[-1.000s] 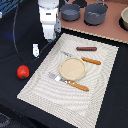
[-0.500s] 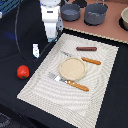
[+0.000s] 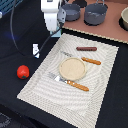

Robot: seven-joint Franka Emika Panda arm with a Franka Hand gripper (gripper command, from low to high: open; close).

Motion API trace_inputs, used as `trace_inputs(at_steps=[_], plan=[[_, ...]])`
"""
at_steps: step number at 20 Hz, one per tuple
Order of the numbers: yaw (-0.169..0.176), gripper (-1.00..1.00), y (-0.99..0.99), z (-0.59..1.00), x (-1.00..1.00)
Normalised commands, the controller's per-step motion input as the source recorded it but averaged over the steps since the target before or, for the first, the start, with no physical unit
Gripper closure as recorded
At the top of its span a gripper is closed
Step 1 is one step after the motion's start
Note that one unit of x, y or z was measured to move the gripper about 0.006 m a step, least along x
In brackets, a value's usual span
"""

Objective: Interact with the objects in diverse but meaningful ways.

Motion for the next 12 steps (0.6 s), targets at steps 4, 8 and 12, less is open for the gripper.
trace_inputs(at_steps=[4,8,12], plan=[[-0.016,1.00,-0.44,0.82,0.75],[-0.004,1.00,-0.60,0.45,0.59],[0.000,1.00,-0.75,0.23,0.52]])
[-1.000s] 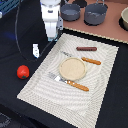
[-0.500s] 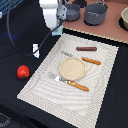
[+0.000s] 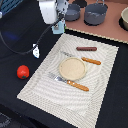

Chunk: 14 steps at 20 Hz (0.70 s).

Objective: Interact with the objects in diverse but meaningful ways.

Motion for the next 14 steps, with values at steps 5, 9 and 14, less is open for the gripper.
trace_inputs(at_steps=[5,9,14], plan=[[0.000,1.00,-0.83,0.10,0.45],[0.000,1.00,-0.87,0.08,0.42],[0.000,1.00,-0.84,0.06,0.44]])
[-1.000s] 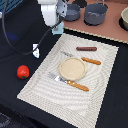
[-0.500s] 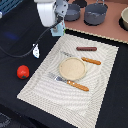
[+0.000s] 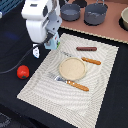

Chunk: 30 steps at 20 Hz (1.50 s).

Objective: Interact with the objects in diverse but meaningful ways.

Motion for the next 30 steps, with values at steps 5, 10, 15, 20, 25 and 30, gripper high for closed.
trace_inputs(at_steps=[5,10,15,20,25,30], plan=[[0.000,1.00,-0.84,0.07,0.45],[0.000,1.00,-0.83,0.10,0.47],[0.000,1.00,-0.81,0.10,0.48],[-0.001,1.00,-0.78,0.12,0.51],[0.000,1.00,-0.35,-0.05,0.72],[0.000,1.00,-0.38,-0.15,0.68]])
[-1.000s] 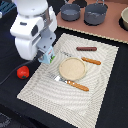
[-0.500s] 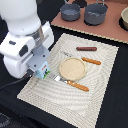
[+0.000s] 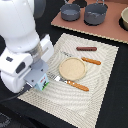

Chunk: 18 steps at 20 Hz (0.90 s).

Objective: Interact with the objects in diverse but meaningful ways.

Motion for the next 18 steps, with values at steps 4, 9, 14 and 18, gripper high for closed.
trace_inputs(at_steps=[4,9,14,18], plan=[[0.000,-1.00,-0.41,-0.04,0.41],[0.000,-1.00,-0.30,0.85,0.04],[0.000,-1.00,-0.11,1.00,0.01],[0.027,-1.00,0.27,0.63,-0.29]])
